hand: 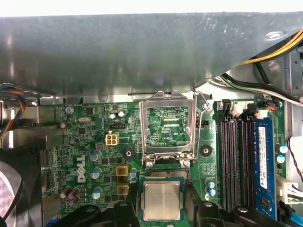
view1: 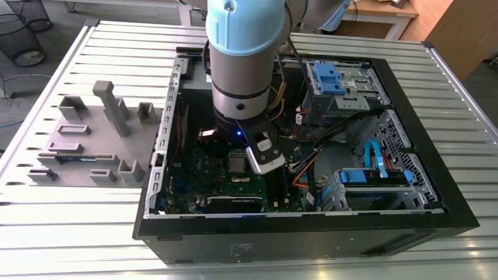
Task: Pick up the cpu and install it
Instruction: 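Place the cpu into insertion slot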
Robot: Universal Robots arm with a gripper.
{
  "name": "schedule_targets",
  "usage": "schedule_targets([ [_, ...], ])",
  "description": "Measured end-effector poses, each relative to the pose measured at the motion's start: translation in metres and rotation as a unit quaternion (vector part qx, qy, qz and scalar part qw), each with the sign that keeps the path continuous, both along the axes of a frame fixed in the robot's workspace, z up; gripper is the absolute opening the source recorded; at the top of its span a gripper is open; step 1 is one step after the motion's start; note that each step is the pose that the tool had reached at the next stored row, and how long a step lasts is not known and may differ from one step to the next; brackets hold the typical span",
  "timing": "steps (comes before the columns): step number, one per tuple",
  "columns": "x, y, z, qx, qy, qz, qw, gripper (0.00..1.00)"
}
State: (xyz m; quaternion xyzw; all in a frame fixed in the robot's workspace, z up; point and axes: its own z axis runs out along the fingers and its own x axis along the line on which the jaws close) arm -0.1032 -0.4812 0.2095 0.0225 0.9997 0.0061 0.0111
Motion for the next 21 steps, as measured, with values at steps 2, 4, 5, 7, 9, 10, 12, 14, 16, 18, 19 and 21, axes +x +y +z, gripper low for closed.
schedule_targets([
  [2, 0.0, 0.0, -0.0008, 0.0, -0.0001, 0.0, 1.0, 0.47],
  [4, 0.0, 0.0, -0.0018, 0.0, -0.0002, 0.0, 1.0, 0.47],
  [5, 0.0, 0.0, -0.0026, 0.0, -0.0002, 0.001, 1.0, 0.47],
  [7, 0.0, 0.0, -0.0045, 0.0, -0.0002, 0.003, 0.99999, 0.47],
  [9, 0.0003, 0.0, -0.0063, 0.0, -0.0002, 0.007, 0.99998, 0.47],
  [10, 0.0008, 0.0, -0.0072, 0.0, -0.0002, 0.009, 0.99996, 0.47],
  [12, 0.0013, 0.0, -0.0085, 0.0, -0.0002, 0.011, 0.99994, 0.47],
  [14, 0.0024, -0.0001, -0.0092, -0.0001, -0.0001, 0.012, 0.99992, 0.47],
  [16, 0.0035, -0.0004, -0.0098, -0.0001, -0.0001, 0.013, 0.99992, 0.47],
  [18, 0.004, -0.0008, -0.0101, -0.0002, -0.0002, 0.013, 0.99992, 0.47],
  [19, 0.0043, -0.001, -0.0103, -0.0003, -0.0002, 0.013, 0.99992, 0.47],
  [21, 0.0048, -0.0018, -0.0108, -0.0005, -0.0001, 0.013, 0.99992, 0.47],
])
